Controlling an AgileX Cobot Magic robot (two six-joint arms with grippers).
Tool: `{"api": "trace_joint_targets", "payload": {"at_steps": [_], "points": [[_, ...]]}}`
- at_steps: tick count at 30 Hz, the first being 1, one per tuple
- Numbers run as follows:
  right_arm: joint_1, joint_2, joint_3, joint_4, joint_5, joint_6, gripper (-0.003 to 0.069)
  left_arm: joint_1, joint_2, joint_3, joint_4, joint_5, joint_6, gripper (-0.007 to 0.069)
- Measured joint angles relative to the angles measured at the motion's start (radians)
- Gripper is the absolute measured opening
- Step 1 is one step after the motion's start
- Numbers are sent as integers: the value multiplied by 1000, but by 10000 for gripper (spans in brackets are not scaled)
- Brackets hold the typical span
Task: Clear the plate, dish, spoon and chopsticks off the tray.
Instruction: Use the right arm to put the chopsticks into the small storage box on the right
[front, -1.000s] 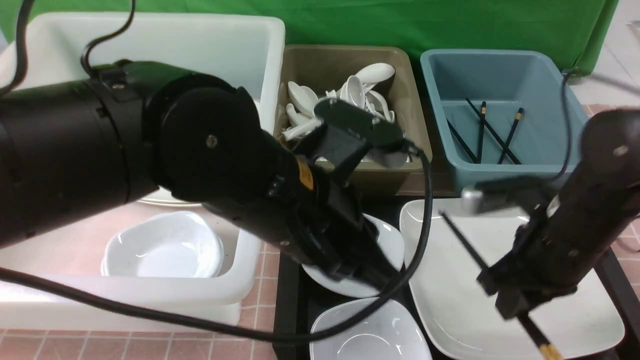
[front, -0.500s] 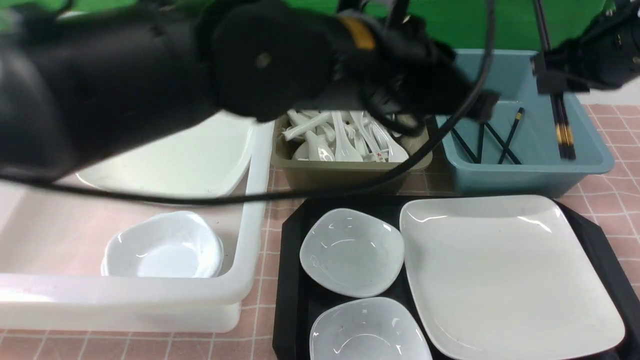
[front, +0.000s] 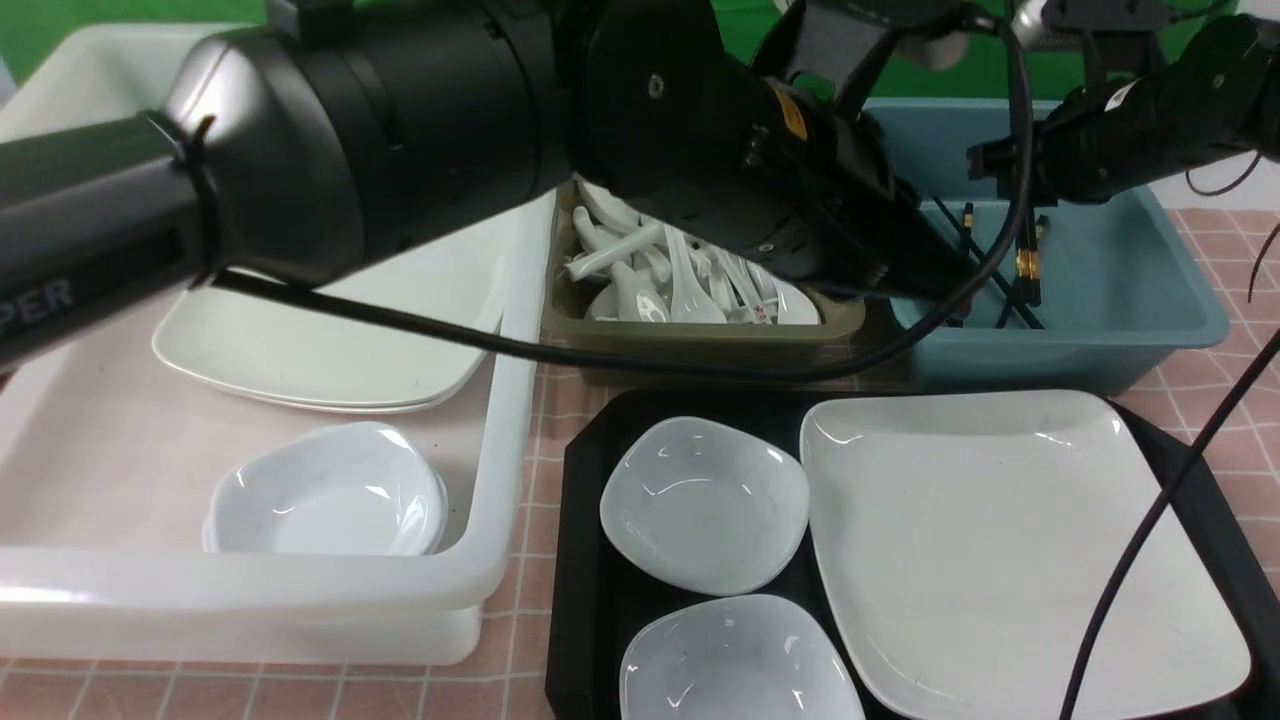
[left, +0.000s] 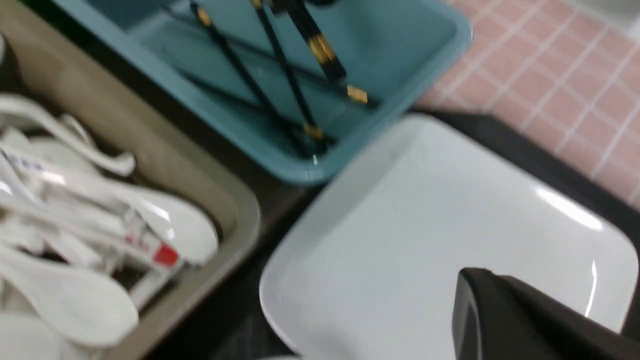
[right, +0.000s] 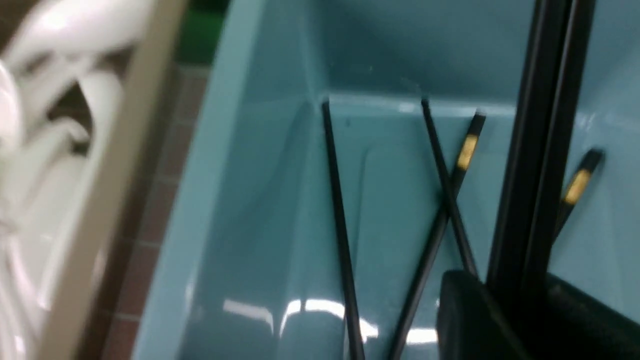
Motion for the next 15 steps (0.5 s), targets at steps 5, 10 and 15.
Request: {"api": "trace_joint_targets", "payload": {"at_steps": [5, 10, 15], "points": [[0, -3, 0, 0, 84, 0, 382, 0, 0, 0, 0, 115, 0, -3], [0, -125, 0, -14, 402, -21, 320, 0, 0, -1, -6, 284, 2, -3], [0, -374, 10, -12, 701, -87, 34, 0, 1, -1, -12, 498, 9, -3]]}}
